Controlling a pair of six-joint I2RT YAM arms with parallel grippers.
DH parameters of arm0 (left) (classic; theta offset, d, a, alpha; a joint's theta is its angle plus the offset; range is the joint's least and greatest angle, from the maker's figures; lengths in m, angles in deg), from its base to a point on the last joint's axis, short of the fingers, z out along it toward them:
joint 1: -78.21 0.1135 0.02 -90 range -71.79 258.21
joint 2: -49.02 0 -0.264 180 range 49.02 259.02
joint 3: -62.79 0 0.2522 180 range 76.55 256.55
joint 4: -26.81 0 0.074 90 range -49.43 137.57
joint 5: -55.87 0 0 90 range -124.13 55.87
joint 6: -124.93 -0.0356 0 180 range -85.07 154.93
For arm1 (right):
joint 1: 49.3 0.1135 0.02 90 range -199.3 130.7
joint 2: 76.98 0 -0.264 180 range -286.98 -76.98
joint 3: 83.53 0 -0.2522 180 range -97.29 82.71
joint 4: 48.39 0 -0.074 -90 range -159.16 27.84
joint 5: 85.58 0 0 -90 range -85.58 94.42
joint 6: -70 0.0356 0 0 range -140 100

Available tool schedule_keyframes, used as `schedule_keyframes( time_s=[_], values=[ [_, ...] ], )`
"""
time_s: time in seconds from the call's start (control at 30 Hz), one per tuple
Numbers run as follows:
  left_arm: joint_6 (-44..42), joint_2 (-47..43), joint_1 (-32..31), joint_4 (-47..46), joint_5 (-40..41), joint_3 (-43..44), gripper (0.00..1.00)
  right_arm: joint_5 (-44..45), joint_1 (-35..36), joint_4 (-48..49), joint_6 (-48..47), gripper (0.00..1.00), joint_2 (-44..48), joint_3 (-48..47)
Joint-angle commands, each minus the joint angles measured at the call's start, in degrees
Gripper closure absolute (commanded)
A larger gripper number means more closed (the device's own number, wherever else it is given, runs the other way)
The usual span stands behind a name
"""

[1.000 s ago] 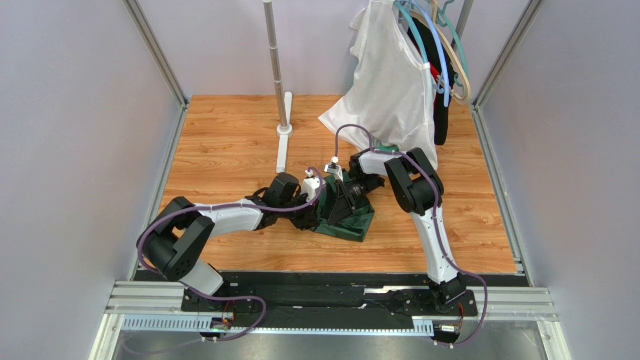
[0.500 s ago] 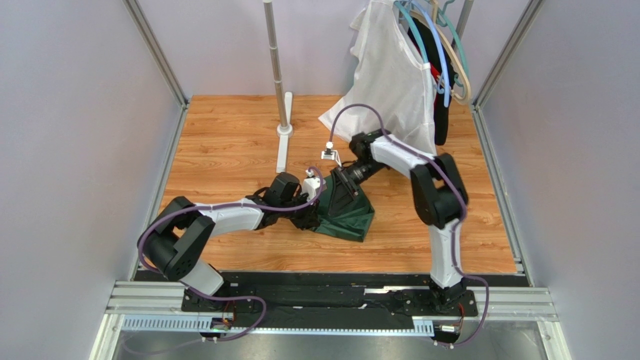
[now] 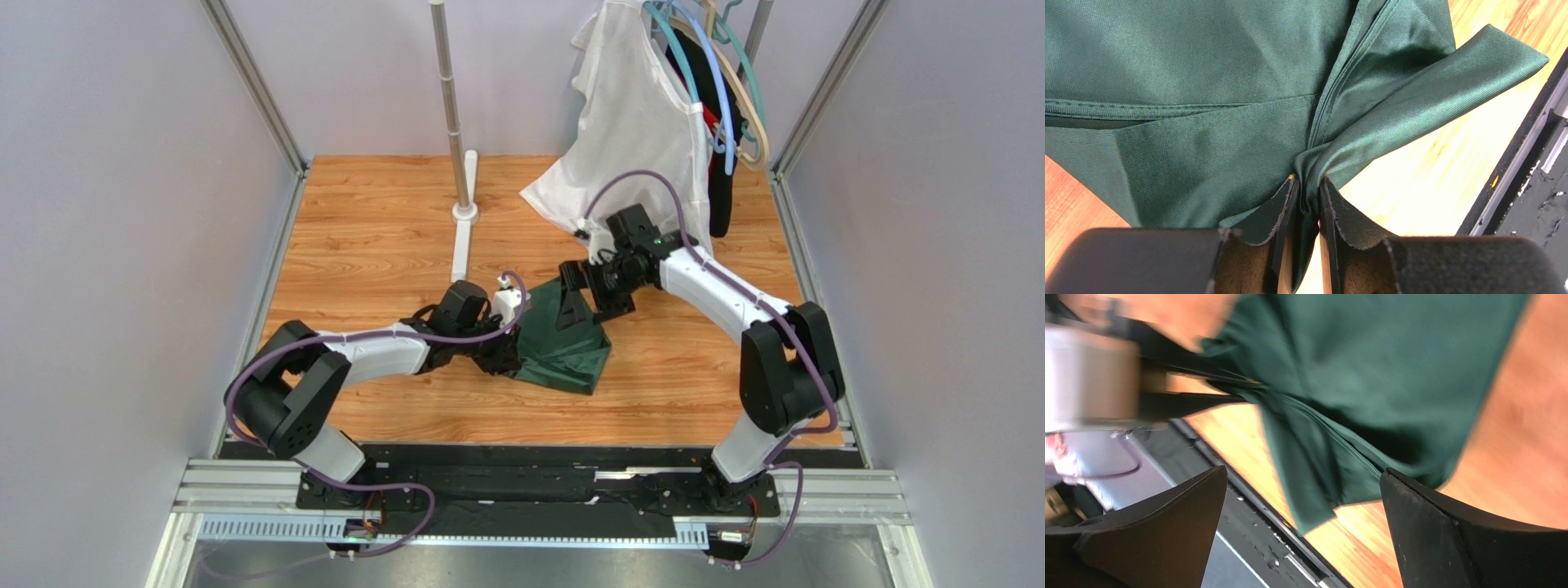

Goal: Fold the napkin, place the utensils inside, and roll it up
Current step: Roll the napkin with the utensil

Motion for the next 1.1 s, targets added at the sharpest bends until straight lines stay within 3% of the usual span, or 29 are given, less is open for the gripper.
schedule_keyframes(
  time_s=[0.0, 0.1, 0.23, 0.33, 0.4, 0.53, 0.63, 1.07],
  values=[
    [-1.3, 0.1, 0.56, 1.26, -1.46, 1.92, 0.74, 11.94, -4.0, 14.65, 12.46, 0.0, 13.6, 9.59],
    [-1.39, -0.07, 0.64, 1.96, -1.19, 2.19, 0.74, 19.07, -4.45, 21.86, 13.35, 0.0, 24.23, 17.24],
    [-1.3, 0.45, 0.73, 4.33, -1.46, 3.15, 0.75, 22.68, -4.45, 39.67, 19.3, 0.0, 37.62, 31.21],
    [-1.12, 0.28, 0.73, 5.99, -1.54, 3.95, 0.74, 23.24, -4.36, 46.36, 19.45, 0.0, 43.43, 39.3],
    [-1.03, 0.37, 0.82, 6.97, -1.72, 4.91, 0.75, 18.93, -2.62, 47.54, 15.58, 0.01, 44.06, 41.87],
    [-1.03, 2.29, 0.82, 11.0, -2.86, 7.37, 0.75, 30.58, 15.18, 45.44, 2.83, 0.02, 43.1, 43.01],
    [-0.95, 3.79, 0.82, 13.3, -3.13, 8.87, 0.77, 30.69, 20.75, 47.88, -1.75, 0.05, 41.17, 44.07],
    [-1.03, 5.99, 0.91, 18.31, -4.01, 12.47, 0.77, 27.7, 25.26, 50.01, -5.89, 0.23, 27.02, 44.25]
  ],
)
